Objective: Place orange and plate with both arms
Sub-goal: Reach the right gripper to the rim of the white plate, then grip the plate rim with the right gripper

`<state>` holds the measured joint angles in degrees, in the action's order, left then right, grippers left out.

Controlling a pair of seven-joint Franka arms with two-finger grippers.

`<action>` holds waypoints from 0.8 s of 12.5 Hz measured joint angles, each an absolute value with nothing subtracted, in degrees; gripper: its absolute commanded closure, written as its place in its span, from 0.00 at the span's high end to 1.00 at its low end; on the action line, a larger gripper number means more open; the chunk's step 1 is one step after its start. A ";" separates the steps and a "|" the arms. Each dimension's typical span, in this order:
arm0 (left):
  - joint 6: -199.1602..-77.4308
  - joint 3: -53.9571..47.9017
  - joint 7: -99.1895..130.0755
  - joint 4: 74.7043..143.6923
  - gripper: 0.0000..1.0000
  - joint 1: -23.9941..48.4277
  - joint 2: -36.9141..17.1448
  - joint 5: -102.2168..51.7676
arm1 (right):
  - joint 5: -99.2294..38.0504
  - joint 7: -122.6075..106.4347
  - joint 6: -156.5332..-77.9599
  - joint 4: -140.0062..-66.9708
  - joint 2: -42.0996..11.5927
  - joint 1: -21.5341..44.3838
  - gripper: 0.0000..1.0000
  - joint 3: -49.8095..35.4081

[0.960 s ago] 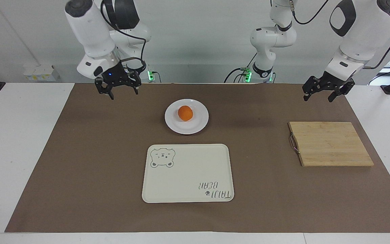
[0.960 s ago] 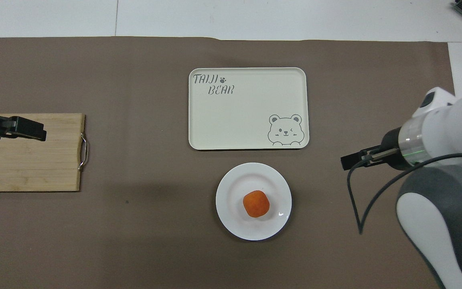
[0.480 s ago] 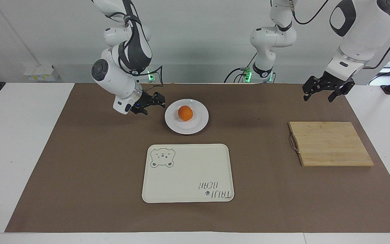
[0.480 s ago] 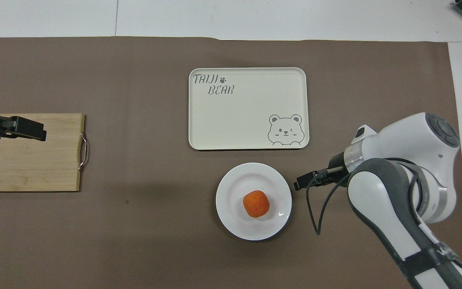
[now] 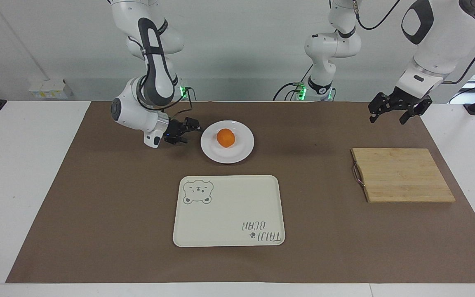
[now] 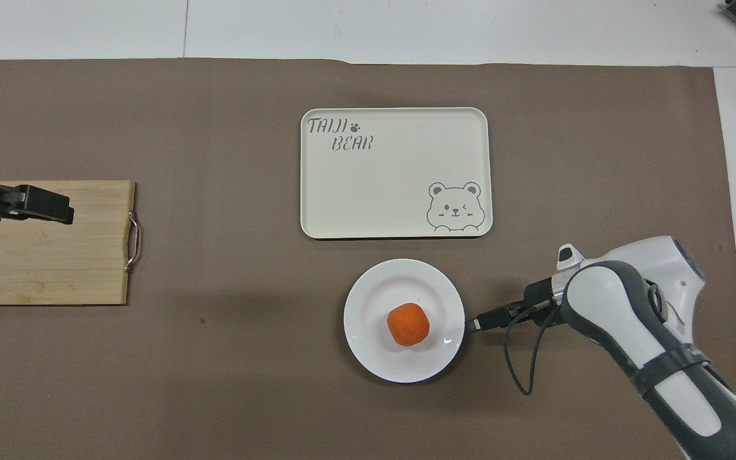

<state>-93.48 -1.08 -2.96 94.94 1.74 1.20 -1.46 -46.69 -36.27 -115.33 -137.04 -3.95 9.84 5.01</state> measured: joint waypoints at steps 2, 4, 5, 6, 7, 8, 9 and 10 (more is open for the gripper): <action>-93.48 -1.08 -2.96 94.94 1.00 1.74 1.20 -1.46 | -50.92 -37.14 -115.32 -137.18 -5.69 9.40 1.00 4.99; -93.48 -1.08 -2.96 94.94 1.00 1.74 1.20 -1.46 | -53.03 -37.13 -115.32 -137.34 -5.92 9.58 1.00 4.80; -93.48 -1.08 -2.96 94.94 1.00 1.74 1.20 -1.46 | -53.81 -37.01 -115.32 -137.35 -5.92 9.67 1.00 4.76; -93.48 -1.08 -2.96 94.94 1.00 1.74 1.20 -1.46 | -54.32 -36.89 -115.31 -137.37 -5.92 9.79 1.00 4.74; -93.49 -1.08 -2.96 94.94 1.00 1.74 1.20 -1.46 | -55.00 -36.60 -115.31 -137.40 -5.92 10.15 1.00 4.74; -93.49 -1.08 -2.96 94.94 1.00 1.74 1.20 -1.46 | -55.30 -36.20 -115.31 -137.40 -5.92 10.53 1.00 4.74; -93.49 -1.08 -2.96 94.94 1.00 1.74 1.20 -1.46 | -55.62 -35.74 -115.31 -137.40 -5.92 11.08 1.00 4.73; -93.49 -1.08 -2.96 94.94 1.00 1.74 1.20 -1.46 | -56.32 -35.38 -115.33 -137.40 -5.92 11.59 1.00 4.72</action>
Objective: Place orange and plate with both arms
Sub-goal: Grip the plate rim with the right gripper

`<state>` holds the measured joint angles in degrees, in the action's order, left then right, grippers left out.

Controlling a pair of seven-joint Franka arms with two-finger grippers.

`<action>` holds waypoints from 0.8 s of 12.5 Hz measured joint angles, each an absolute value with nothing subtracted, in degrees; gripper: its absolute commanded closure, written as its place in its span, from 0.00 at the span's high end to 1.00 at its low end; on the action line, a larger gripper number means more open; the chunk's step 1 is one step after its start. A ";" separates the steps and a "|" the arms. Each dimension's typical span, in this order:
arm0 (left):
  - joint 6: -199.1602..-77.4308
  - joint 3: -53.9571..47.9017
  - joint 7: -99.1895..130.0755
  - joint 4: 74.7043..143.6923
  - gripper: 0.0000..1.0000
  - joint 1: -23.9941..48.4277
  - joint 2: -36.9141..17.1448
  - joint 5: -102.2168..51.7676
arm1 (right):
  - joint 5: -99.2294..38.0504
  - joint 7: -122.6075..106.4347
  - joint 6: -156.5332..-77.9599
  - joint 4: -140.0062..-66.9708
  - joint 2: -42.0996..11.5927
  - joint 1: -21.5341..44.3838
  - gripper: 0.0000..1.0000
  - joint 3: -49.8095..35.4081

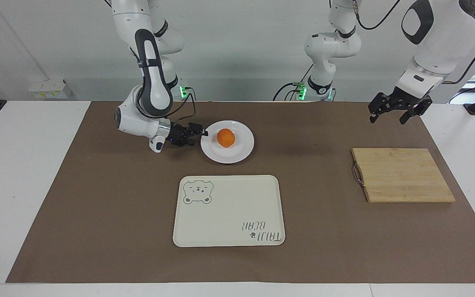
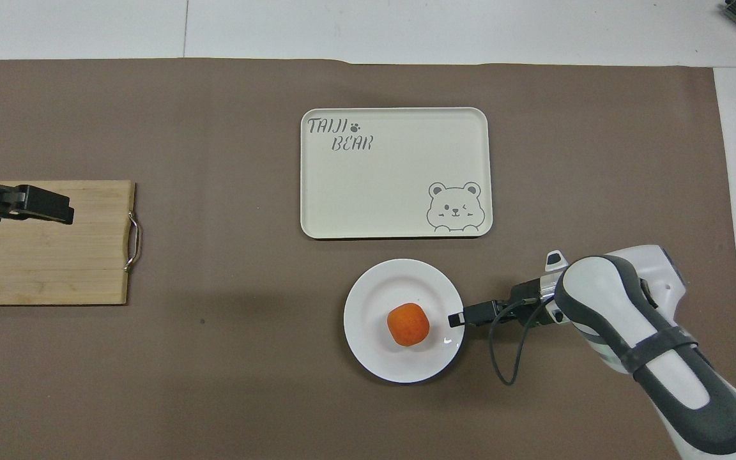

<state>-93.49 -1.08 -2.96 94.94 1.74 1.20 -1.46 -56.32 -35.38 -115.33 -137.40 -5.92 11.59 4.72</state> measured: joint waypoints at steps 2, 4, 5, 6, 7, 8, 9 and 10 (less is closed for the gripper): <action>-93.49 -1.08 -2.96 94.94 1.00 1.74 1.20 -1.46 | -56.98 -35.16 -115.82 -137.41 -5.92 12.33 1.00 4.72; -93.49 -1.08 -2.96 94.94 1.00 1.74 1.20 -1.46 | -57.43 -34.91 -116.71 -137.41 -5.92 13.34 0.72 4.72; -93.49 -1.08 -2.96 94.94 1.00 1.74 1.20 -1.46 | -57.47 -34.58 -117.10 -137.41 -5.92 13.78 0.53 4.72; -93.49 -1.08 -2.96 94.94 1.00 1.74 1.20 -1.46 | -57.47 -34.36 -117.23 -137.41 -5.92 13.99 0.38 4.72; -93.49 -1.08 -2.96 94.94 1.00 1.74 1.20 -1.46 | -57.48 -34.29 -117.27 -137.41 -5.92 14.01 0.22 4.73; -93.49 -1.08 -2.96 94.94 1.00 1.74 1.20 -1.46 | -57.48 -34.25 -117.37 -137.41 -5.92 14.01 0.06 4.75; -93.49 -1.08 -2.96 94.94 1.00 1.74 1.20 -1.46 | -57.48 -34.17 -117.59 -137.42 -5.92 14.01 0.00 4.75; -93.49 -1.08 -2.96 94.94 1.00 1.74 1.20 -1.46 | -57.48 -33.97 -117.94 -137.48 -5.92 14.01 0.00 4.75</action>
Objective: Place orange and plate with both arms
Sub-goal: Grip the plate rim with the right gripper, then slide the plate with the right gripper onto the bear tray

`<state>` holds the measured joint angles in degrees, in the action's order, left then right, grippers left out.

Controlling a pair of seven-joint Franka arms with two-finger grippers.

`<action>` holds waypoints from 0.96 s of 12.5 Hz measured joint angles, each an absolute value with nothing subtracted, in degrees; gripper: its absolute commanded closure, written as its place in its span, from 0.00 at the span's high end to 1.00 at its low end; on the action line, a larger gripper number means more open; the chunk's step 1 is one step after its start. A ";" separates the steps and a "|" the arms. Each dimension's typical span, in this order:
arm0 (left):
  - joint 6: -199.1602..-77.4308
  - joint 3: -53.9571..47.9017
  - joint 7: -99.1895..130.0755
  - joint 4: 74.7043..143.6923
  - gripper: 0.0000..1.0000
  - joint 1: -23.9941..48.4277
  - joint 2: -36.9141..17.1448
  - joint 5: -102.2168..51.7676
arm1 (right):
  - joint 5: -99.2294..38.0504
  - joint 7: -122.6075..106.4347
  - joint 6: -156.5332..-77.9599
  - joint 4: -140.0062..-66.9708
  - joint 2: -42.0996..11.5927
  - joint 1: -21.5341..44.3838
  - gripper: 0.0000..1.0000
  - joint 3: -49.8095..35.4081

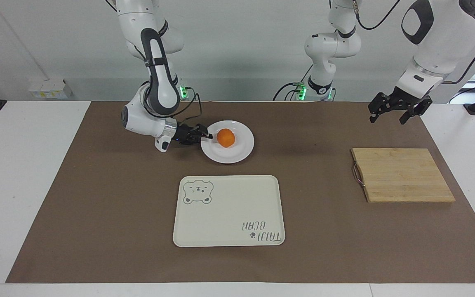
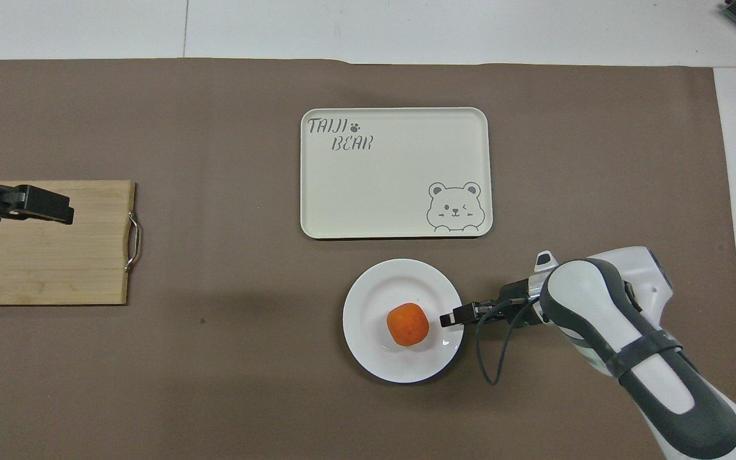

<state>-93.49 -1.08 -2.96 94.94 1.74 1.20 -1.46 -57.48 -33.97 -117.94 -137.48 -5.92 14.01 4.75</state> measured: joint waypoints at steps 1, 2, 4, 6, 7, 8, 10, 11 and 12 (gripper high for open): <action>-93.49 -1.08 -2.96 94.94 1.00 1.74 1.20 -1.46 | -57.48 -33.72 -118.13 -137.54 -5.92 14.01 0.00 4.75; -93.49 -1.08 -2.96 94.94 1.00 1.74 1.20 -1.46 | -57.48 -33.51 -118.18 -137.58 -5.92 14.01 0.00 4.75; -93.49 -1.08 -2.96 94.94 1.00 1.74 1.19 -1.46 | -57.93 -33.50 -117.60 -137.38 -5.68 14.00 0.00 4.82; -93.49 -1.08 -2.96 94.94 1.00 1.74 1.20 -1.46 | -57.94 -33.50 -117.48 -137.04 -5.60 13.99 0.00 4.84; -93.49 -1.08 -2.96 94.94 1.00 1.74 1.20 -1.46 | -58.00 -33.49 -117.48 -136.75 -5.61 13.99 0.00 4.84; -93.49 -1.08 -2.96 94.94 1.00 1.74 1.20 -1.46 | -58.82 -33.49 -117.41 -136.33 -5.68 13.98 0.00 4.84; -93.49 -1.08 -2.96 94.94 1.00 1.74 1.20 -1.46 | -62.03 -33.49 -117.50 -135.02 -6.30 13.87 0.00 4.86; -93.49 -1.08 -2.96 94.94 1.00 1.74 1.20 -1.46 | -63.08 -33.28 -117.57 -134.00 -6.98 13.87 0.00 4.89; -93.49 -1.08 -2.96 94.94 1.00 1.74 1.19 -1.46 | -63.80 -32.94 -117.63 -132.78 -7.77 13.85 0.00 4.91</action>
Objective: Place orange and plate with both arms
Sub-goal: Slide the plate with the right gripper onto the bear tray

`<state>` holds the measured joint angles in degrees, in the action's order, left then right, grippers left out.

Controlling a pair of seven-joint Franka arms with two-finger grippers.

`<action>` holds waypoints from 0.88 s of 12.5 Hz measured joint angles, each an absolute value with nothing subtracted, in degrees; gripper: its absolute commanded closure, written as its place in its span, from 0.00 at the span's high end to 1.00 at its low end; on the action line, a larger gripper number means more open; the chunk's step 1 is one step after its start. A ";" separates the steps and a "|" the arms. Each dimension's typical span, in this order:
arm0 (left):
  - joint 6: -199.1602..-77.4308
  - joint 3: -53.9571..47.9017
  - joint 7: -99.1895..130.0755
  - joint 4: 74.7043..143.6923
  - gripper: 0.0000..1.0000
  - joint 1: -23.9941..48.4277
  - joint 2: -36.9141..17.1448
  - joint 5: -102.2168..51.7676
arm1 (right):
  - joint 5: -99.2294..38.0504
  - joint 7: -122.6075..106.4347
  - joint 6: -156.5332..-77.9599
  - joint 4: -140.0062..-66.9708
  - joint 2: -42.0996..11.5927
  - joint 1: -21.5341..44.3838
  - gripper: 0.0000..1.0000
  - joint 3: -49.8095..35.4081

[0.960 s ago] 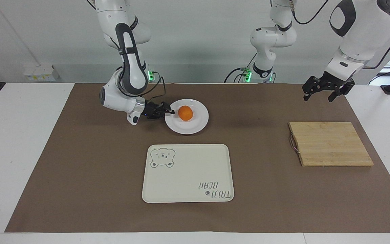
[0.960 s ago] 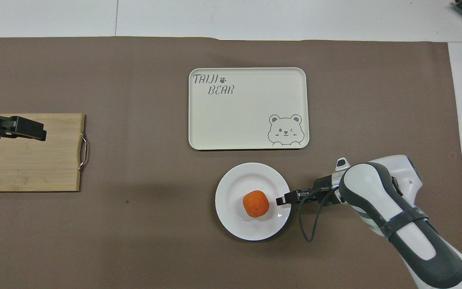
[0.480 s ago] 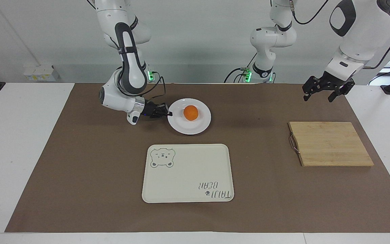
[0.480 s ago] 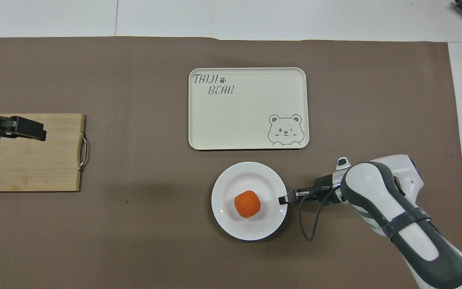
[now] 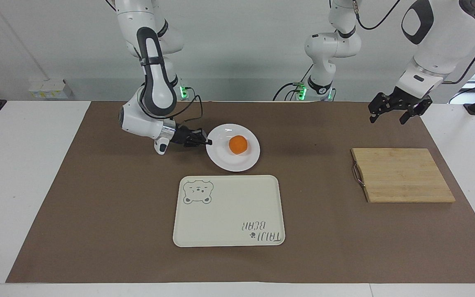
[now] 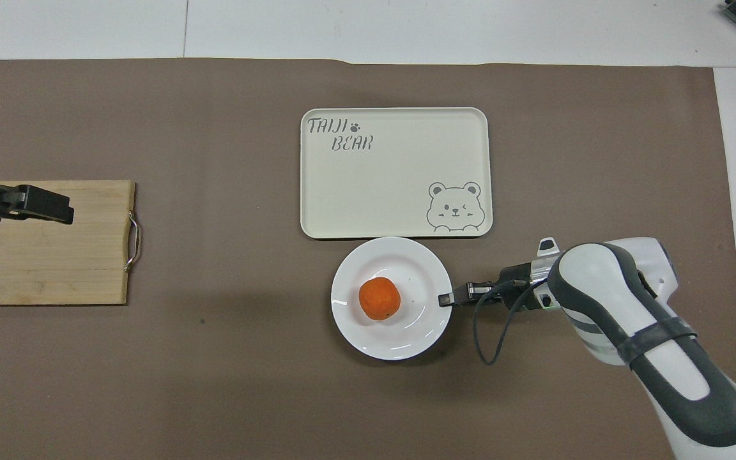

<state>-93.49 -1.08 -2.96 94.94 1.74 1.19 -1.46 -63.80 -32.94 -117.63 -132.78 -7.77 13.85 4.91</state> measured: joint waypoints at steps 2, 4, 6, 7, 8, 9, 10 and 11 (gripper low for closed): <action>-93.49 -1.08 -2.96 94.94 1.00 1.74 1.19 -1.46 | -65.26 -30.95 -117.32 -129.04 -9.73 13.72 0.00 4.94; -93.49 -1.08 -2.96 94.94 1.00 1.74 1.20 -1.46 | -68.58 -28.34 -115.95 -124.03 -11.96 13.44 0.00 4.94; -93.49 -1.08 -2.96 94.94 1.00 1.74 1.20 -1.46 | -69.14 -25.84 -115.54 -118.35 -14.23 12.95 0.00 4.97; -93.49 -1.08 -2.97 94.94 1.00 1.74 1.20 -1.46 | -69.15 -24.43 -115.59 -115.74 -15.36 12.86 0.00 4.98; -93.49 -1.08 -2.97 94.94 1.00 1.74 1.20 -1.46 | -69.16 -22.88 -115.88 -113.06 -16.68 12.84 0.00 5.00; -93.49 -1.08 -2.96 94.94 1.00 1.74 1.20 -1.46 | -69.16 -21.23 -116.63 -110.49 -18.09 12.83 0.00 5.01; -93.49 -1.08 -2.97 94.94 1.00 1.74 1.20 -1.46 | -69.16 -19.40 -118.25 -107.76 -19.63 12.85 0.00 5.00; -93.49 -1.08 -2.97 94.94 1.00 1.74 1.20 -1.46 | -69.16 -17.94 -119.65 -105.43 -21.07 12.94 0.00 4.99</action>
